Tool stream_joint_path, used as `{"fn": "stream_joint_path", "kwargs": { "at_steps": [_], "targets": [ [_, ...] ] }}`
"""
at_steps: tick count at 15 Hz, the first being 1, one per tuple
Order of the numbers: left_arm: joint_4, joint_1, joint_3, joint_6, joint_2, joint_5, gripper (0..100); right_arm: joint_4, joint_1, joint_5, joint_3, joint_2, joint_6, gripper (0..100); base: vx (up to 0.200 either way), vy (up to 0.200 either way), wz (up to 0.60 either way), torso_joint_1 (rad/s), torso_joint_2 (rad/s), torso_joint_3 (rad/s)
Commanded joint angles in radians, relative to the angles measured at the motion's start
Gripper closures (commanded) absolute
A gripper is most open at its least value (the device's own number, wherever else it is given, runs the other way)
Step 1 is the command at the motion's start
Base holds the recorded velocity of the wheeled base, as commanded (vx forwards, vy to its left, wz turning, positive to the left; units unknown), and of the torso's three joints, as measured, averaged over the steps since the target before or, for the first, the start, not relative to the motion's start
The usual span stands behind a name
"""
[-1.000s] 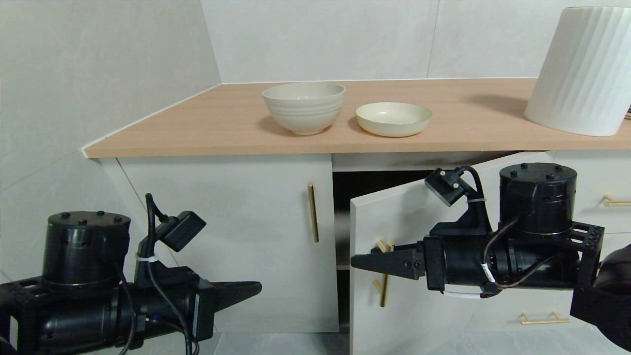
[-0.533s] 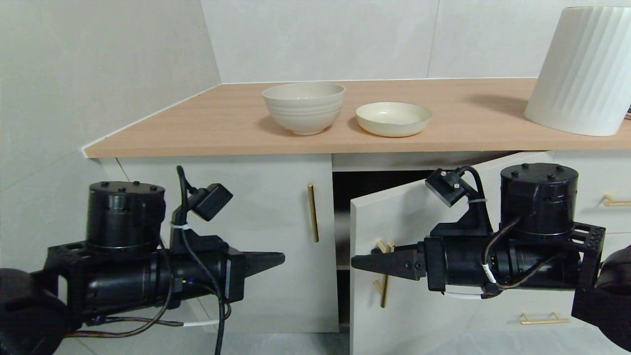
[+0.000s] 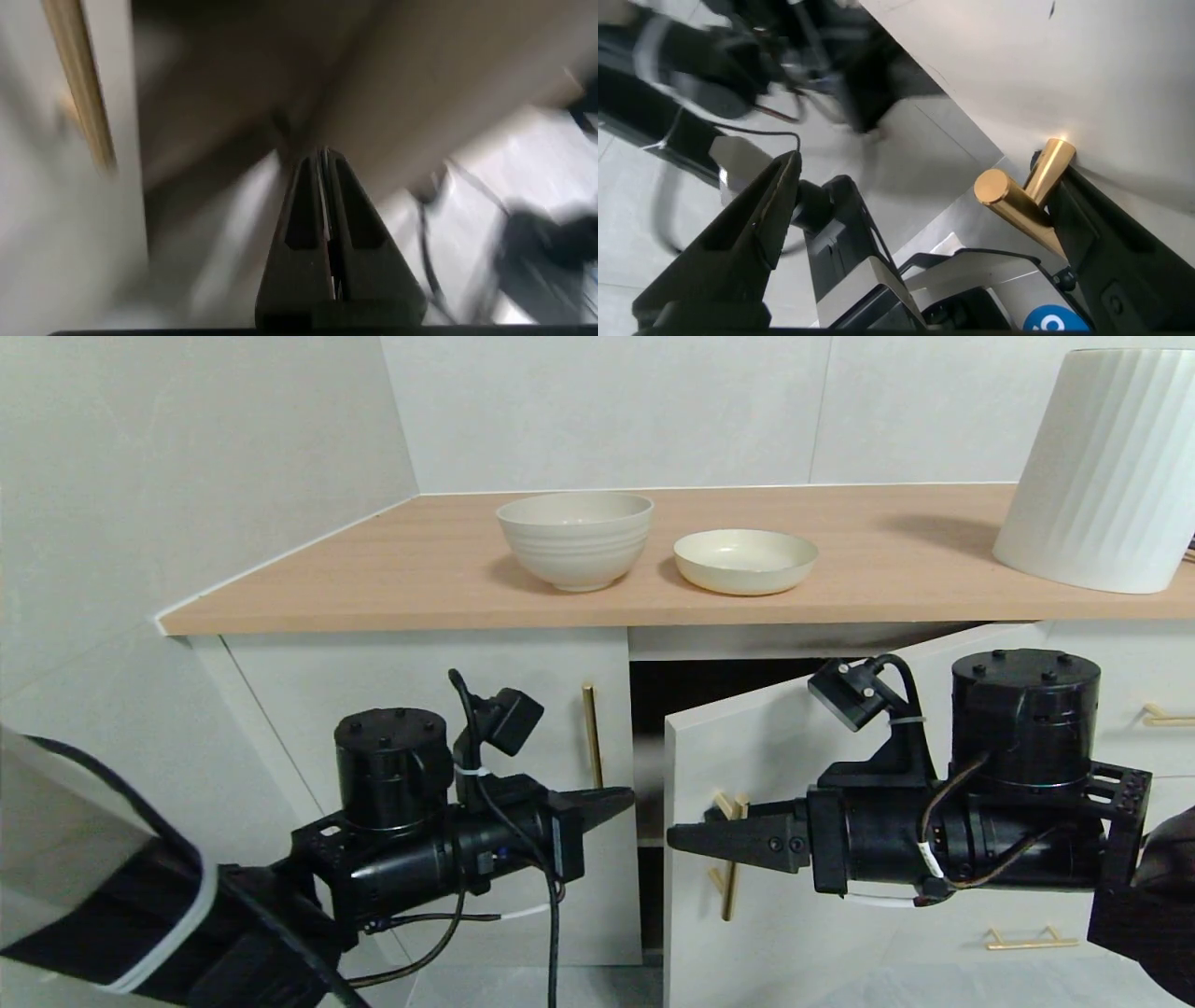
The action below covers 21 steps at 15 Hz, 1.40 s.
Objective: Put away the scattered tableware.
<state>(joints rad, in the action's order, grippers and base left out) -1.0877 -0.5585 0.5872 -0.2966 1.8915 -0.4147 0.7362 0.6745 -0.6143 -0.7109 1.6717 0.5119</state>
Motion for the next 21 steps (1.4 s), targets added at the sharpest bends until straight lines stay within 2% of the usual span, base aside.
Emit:
{"fn": "stream_joint_path", "kwargs": {
  "at_steps": [1,2,3,4,7,11,13,17,19,21],
  "targets": [
    [-0.201,-0.04,-0.021,-0.019,0.184,0.043,100,-0.003,0.0,0.001,0.001,0.0,0.0,0,0.0,0.0,0.0,0.0,0.0,0.0],
    [-0.288,-0.049,-0.024,-0.019,0.221,0.043,100,-0.003,0.0,0.001,0.001,0.0,0.0,0,0.0,0.0,0.0,0.0,0.0,0.0],
    [-0.314,-0.054,-0.023,-0.019,0.235,0.045,100,-0.004,0.0,0.001,0.001,0.0,0.0,0,0.0,0.0,0.0,0.0,0.0,0.0],
    [-0.396,-0.061,-0.021,-0.019,0.271,0.045,100,-0.004,0.0,0.001,0.005,-0.001,0.0,0,0.0,0.0,0.0,0.0,0.0,0.0],
    [-0.483,-0.077,-0.018,-0.019,0.287,0.045,100,-0.004,-0.004,-0.001,0.021,-0.012,0.0,0,0.0,0.0,0.0,0.0,0.0,0.0],
    [-0.483,-0.09,-0.018,-0.015,0.284,0.042,100,-0.004,-0.062,-0.001,0.054,-0.032,-0.059,0,0.0,0.0,0.0,0.0,0.0,0.0],
    [-0.483,-0.092,-0.02,-0.015,0.284,0.042,100,-0.004,-0.064,-0.001,0.06,-0.035,-0.072,0,0.0,0.0,0.0,0.0,0.0,0.0],
    [-0.483,-0.096,0.009,0.06,0.274,0.04,100,-0.015,-0.095,0.021,0.214,-0.155,-0.151,0,0.0,0.0,0.0,0.0,0.0,0.0],
    [-0.463,-0.096,0.029,0.066,0.253,0.04,100,-0.07,-0.082,0.099,0.278,-0.236,-0.156,0,0.0,0.0,0.0,0.0,0.0,0.0],
    [-0.344,-0.096,0.062,0.085,0.193,0.04,100,-0.201,-0.016,0.283,0.295,-0.322,-0.159,0,0.0,0.0,0.0,0.0,0.0,0.0]
  ]
}}
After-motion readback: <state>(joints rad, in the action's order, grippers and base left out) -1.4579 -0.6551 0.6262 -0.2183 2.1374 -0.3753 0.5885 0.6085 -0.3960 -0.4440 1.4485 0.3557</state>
